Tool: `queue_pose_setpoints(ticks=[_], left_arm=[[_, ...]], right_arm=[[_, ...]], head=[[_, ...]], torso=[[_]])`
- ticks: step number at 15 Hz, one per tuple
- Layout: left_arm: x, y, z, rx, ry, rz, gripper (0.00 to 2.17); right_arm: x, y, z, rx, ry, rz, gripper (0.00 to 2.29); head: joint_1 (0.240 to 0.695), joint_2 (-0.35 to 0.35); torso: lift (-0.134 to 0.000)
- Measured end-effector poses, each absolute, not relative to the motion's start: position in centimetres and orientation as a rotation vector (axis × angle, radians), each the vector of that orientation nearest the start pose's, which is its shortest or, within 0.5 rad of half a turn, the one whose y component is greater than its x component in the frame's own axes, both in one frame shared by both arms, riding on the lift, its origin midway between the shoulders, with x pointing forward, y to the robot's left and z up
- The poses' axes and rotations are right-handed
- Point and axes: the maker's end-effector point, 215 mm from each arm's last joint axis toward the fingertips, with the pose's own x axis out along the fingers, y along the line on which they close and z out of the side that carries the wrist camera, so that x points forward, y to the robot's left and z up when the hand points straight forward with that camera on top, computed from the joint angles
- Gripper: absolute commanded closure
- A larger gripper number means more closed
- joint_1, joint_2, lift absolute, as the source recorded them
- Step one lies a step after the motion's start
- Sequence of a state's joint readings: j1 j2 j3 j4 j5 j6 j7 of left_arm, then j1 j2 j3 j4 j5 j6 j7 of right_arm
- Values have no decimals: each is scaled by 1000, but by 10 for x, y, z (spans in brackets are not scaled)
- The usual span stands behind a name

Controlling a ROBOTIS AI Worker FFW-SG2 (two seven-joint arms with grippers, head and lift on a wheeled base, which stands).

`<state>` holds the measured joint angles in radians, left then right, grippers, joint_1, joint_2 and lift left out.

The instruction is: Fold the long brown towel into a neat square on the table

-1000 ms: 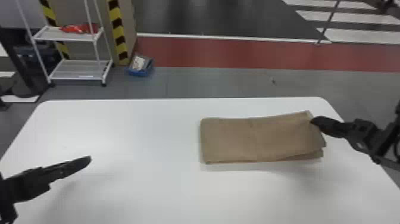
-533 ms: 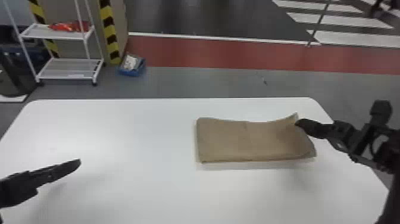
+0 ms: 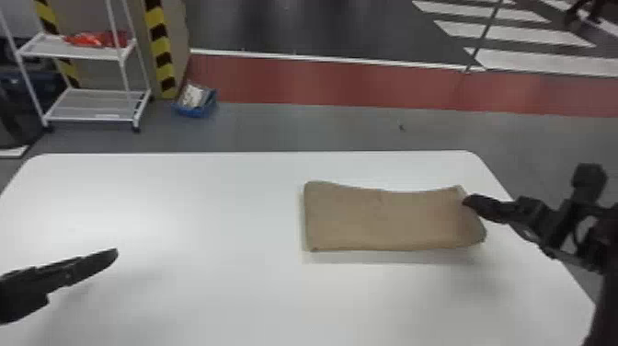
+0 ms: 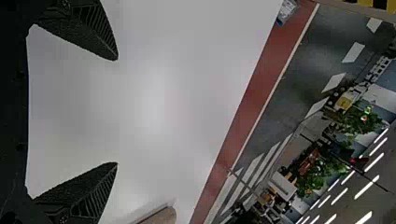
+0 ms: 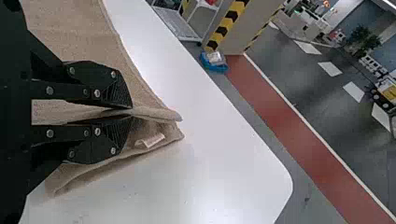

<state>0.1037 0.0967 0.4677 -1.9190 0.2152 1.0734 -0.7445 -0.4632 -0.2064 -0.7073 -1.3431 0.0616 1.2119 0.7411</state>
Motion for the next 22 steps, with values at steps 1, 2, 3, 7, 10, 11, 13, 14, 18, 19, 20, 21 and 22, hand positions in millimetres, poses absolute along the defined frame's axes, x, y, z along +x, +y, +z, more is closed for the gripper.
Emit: queue_pose_setpoints(ticks=[1, 2, 3, 7, 10, 11, 13, 14, 18, 19, 20, 21, 22], left_arm=[[458, 305, -427, -479, 622, -358, 80], [458, 305, -427, -478, 623, -357, 80], [458, 307, -427, -477, 623, -355, 80], [457, 309, -428, -476, 623, -351, 80], [457, 307, -429, -477, 623, -355, 80], [457, 307, -429, -477, 623, -355, 80], [456, 307, -428, -475, 623, -355, 80], [455, 307, -428, -475, 623, -356, 80], [452, 307, -430, -477, 621, -360, 83], [451, 307, -430, -476, 621, -357, 83], [450, 308, -430, -475, 621, -356, 83], [449, 308, -431, -475, 622, -357, 83], [447, 309, -431, -475, 622, -356, 83]], right_arm=[[564, -461, -410, 703, 653, 48, 981], [566, -461, -410, 701, 654, 48, 950], [566, -461, -410, 703, 657, 47, 950], [560, -460, -414, 722, 668, 46, 950], [556, -452, -404, 749, 661, 67, 950], [555, -448, -391, 761, 650, 82, 950], [556, -446, -369, 784, 641, 94, 950], [556, -452, -366, 777, 642, 81, 950], [556, -472, -398, 730, 658, 27, 950], [555, -471, -400, 733, 665, 28, 947], [555, -466, -399, 747, 670, 38, 839], [553, -459, -397, 767, 677, 51, 562], [549, -457, -398, 776, 687, 52, 508]], head=[[695, -166], [695, -167], [695, -166], [695, -163], [695, -160], [695, -156], [695, -149], [695, -151], [695, -180], [695, -180], [695, -173], [695, -168], [695, -164]], torso=[[-124], [-124], [-124], [-124], [-124], [-124], [-124], [-124], [-124], [-124], [-124], [-124], [-124]])
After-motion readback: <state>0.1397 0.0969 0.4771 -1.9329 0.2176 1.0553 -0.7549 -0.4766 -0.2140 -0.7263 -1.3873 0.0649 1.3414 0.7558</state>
